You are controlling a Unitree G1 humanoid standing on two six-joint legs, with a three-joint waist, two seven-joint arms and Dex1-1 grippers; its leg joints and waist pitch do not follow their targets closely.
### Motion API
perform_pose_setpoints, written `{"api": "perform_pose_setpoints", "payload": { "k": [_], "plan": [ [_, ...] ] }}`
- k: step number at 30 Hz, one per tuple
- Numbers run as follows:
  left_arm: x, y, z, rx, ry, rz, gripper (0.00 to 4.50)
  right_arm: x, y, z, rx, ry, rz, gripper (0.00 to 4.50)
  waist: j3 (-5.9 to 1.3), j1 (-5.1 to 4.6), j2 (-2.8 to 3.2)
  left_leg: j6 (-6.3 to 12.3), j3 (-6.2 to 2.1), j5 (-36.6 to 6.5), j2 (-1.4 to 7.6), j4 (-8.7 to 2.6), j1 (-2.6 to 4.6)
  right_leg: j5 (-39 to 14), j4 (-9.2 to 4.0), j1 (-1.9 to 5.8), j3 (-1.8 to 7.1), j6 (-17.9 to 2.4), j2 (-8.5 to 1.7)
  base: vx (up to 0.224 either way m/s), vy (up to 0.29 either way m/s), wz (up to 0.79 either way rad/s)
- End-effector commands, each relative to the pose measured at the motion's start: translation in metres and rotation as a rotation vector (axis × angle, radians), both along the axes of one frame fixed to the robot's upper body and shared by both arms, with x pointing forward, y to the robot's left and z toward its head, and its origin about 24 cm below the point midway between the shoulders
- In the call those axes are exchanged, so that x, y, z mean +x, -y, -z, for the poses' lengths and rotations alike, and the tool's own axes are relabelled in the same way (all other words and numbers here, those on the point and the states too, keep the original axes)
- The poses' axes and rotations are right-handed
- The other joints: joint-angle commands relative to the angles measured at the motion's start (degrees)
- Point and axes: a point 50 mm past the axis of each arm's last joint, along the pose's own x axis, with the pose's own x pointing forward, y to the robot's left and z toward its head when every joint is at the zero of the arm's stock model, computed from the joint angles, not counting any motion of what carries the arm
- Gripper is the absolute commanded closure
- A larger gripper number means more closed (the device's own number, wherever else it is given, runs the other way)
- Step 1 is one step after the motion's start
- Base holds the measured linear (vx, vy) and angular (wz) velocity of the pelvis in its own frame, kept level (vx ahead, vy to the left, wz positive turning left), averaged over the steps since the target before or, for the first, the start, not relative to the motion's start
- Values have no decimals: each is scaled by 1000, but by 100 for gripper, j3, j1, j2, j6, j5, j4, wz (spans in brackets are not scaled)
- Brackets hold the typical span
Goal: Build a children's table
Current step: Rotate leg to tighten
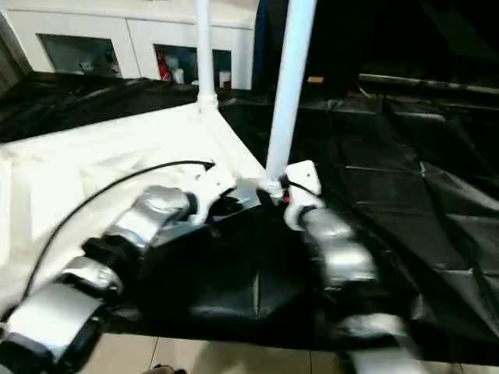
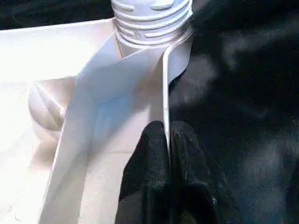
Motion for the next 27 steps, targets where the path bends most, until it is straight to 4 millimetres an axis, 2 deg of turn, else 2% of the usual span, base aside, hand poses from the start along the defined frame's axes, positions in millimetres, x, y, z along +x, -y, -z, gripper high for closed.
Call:
{"api": "perform_pose_setpoints", "payload": {
  "k": [1, 2, 3, 5, 11, 14, 20, 22, 24, 25, 27],
  "plan": [
    [-2, -2, -6, -40, 29, 62, 450, -8, -7, -5, 28, -37, -145, 4, -378, 42, -67, 565, -200, -681, 366, -348, 145, 298, -348, 261, 235, -1488, -470, 0, 0, 0],
    [-6, -4, -7, -52, 19, 116, 450, -13, -6, -8, 13, -43, -214, 2, -373, 48, -44, 561, -202, -749, 377, -344, 144, 190, -359, 261, 238, -1509, -480, 0, 0, 0],
    [-8, -5, -8, -59, 16, 151, 450, -15, -5, -9, 7, -48, -242, 2, -371, 51, -58, 564, -206, -769, 389, -348, 146, 170, -362, 272, 237, -1517, -485, 0, 0, 0],
    [-15, -7, -9, -78, -10, 241, 450, -18, -2, -11, -17, -59, -280, 2, -368, 67, -51, 562, -196, -745, 405, -348, 156, 134, -352, 242, 234, -1582, -477, 0, 0, 0],
    [-31, -7, -10, -102, -71, 392, 450, -22, -1, -13, -25, -86, -359, 2, -360, 187, -18, 351, -174, -828, 443, -372, 198, -179, -336, 188, 241, -1578, -471, 0, 0, 0],
    [-35, -6, -11, -113, -84, 411, 450, -23, -1, -12, -34, -95, -369, 2, -359, 220, -44, 280, -167, -842, 436, -372, 206, -222, -339, 182, 248, -1542, -487, 0, 0, 0],
    [-38, -6, -11, -111, -91, 426, 450, -24, -4, -9, -40, -109, -403, 2, -372, 267, -49, 290, -171, -706, 421, -359, 192, -139, -324, 192, 248, -1459, -489, 0, 0, 0],
    [-38, -7, -12, -108, -90, 419, 450, -24, -7, -7, -34, -112, -406, 29, -377, 264, -47, 305, -172, -659, 413, -353, 188, -79, -317, 192, 245, -1455, -481, 0, 0, 0],
    [-38, -7, -11, -104, -90, 416, 450, -24, -8, -6, -36, -117, -410, 29, -382, 265, -59, 320, -169, -643, 413, -350, 191, -62, -313, 192, 241, -1460, -478, 0, 0, 0],
    [-38, -8, -11, -102, -90, 414, 450, -24, -9, -5, -38, -119, -414, 41, -383, 271, -41, 322, -173, -630, 412, -347, 187, -60, -310, 194, 240, -1464, -484, 0, 0, 0],
    [-38, -8, -11, -102, -91, 413, 450, -25, -9, -4, -40, -121, -417, 62, -383, 266, -46, 320, -173, -625, 414, -348, 188, -45, -309, 194, 240, -1460, -479, 0, 0, 0]
  ]
}}
